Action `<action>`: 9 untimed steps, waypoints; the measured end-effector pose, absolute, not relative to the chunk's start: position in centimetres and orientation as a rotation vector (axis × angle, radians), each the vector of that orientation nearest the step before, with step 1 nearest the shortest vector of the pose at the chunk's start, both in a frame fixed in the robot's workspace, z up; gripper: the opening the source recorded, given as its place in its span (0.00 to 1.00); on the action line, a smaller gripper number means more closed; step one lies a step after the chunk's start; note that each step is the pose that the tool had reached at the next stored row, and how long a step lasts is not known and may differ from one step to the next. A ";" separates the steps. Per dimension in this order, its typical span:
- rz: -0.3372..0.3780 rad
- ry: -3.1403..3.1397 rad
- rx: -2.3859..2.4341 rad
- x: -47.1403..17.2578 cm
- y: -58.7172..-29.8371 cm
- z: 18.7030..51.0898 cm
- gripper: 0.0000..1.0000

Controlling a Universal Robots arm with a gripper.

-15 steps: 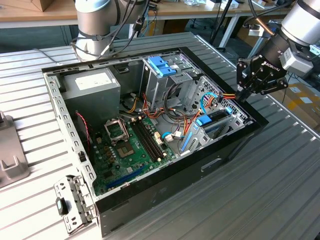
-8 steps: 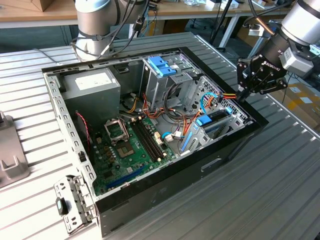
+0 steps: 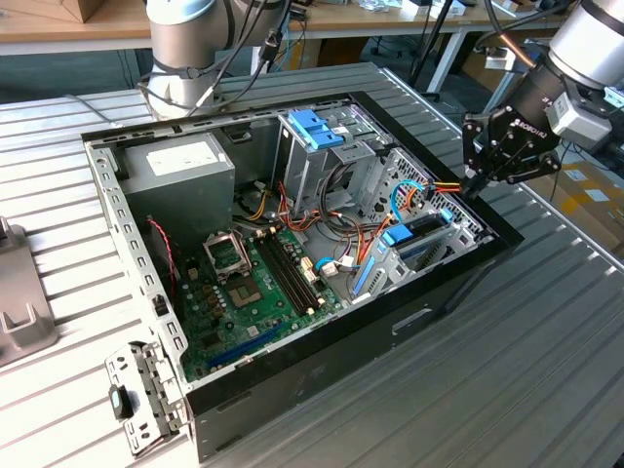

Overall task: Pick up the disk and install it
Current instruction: 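Insert the first disk wire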

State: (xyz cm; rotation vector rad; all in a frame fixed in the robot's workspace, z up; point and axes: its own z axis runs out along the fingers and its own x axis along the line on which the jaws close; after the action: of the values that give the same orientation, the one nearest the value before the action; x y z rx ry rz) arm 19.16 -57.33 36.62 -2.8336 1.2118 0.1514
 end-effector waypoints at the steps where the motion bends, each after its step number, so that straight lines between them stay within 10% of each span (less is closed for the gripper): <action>1: 0.152 1.212 -2.834 19.2 -57.3 36.7 0.18; 9: 0.151 1.212 -2.834 19.1 -57.3 36.9 0.18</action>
State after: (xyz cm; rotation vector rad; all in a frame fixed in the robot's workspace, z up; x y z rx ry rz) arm 19.12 -57.35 36.94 -2.8337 1.2118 0.1514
